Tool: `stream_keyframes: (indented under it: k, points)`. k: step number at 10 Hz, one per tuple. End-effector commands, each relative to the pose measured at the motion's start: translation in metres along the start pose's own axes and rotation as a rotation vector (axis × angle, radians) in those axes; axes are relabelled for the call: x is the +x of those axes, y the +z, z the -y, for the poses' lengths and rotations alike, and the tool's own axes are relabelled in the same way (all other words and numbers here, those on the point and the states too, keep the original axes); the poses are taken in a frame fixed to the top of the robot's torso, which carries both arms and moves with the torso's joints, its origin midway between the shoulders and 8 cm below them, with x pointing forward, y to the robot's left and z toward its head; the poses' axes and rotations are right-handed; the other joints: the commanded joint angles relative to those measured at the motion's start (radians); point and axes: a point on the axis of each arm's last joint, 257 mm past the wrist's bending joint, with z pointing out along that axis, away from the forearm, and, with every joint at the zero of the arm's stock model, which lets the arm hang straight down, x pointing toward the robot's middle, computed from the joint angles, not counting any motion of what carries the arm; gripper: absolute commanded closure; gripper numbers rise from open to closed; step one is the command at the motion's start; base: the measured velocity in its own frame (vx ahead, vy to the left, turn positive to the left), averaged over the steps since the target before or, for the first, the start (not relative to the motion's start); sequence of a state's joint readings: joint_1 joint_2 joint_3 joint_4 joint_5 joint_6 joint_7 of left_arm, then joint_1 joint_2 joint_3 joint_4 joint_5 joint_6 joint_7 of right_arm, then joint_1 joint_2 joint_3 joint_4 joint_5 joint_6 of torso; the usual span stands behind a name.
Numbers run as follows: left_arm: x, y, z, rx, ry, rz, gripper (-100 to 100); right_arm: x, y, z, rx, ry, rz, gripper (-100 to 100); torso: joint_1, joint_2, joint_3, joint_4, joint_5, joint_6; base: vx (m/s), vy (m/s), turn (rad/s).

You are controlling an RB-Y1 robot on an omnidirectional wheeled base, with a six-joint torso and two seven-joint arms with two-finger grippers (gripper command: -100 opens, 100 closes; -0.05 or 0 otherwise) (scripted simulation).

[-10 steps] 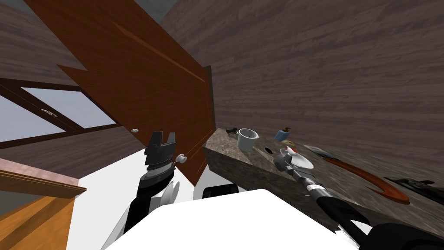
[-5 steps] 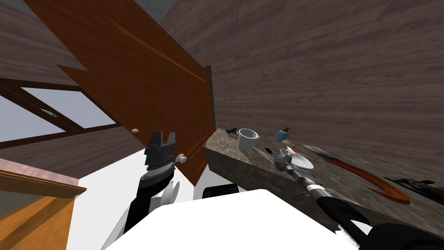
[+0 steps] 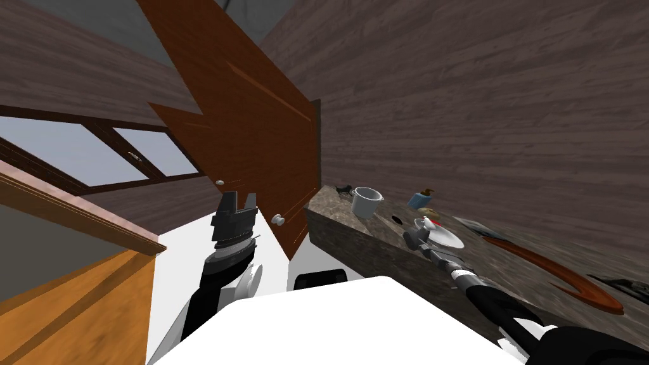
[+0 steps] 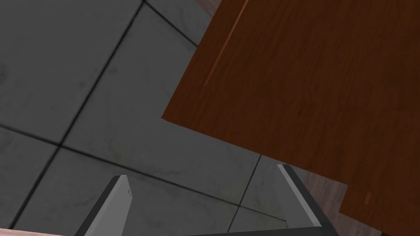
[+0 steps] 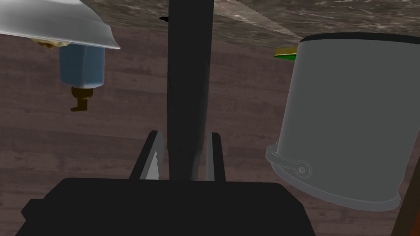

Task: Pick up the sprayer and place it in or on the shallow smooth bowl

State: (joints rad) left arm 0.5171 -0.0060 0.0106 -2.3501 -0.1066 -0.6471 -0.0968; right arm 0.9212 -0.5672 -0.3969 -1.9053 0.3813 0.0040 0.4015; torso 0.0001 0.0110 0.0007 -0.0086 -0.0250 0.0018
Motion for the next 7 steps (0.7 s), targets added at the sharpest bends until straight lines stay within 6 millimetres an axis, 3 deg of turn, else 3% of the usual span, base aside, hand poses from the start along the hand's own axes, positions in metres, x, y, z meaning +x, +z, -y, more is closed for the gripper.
stream_keyframes:
  k: [1, 4, 7]
  points:
    - [0.000, 0.000, 0.000, 0.000, 0.000, 0.000, 0, 0.008, -0.002, 0.012, 0.028, -0.001, -0.036, 100, 0.000, 0.000, 0.000, 0.000, 0.000, 0.000, -0.114, -0.005, 0.093]
    - [0.000, 0.000, 0.000, 0.000, 0.000, 0.000, 0, 0.004, -0.005, 0.036, 0.080, -0.004, -0.062, 100, -0.011, -0.001, -0.001, 0.000, -0.003, 0.001, -0.082, -0.063, 0.101]
    - [0.000, 0.000, 0.000, 0.000, 0.000, 0.000, 0, -0.010, -0.009, 0.059, 0.137, 0.000, -0.070, 100, -0.017, -0.003, -0.001, 0.000, -0.004, 0.002, -0.062, -0.131, 0.113]
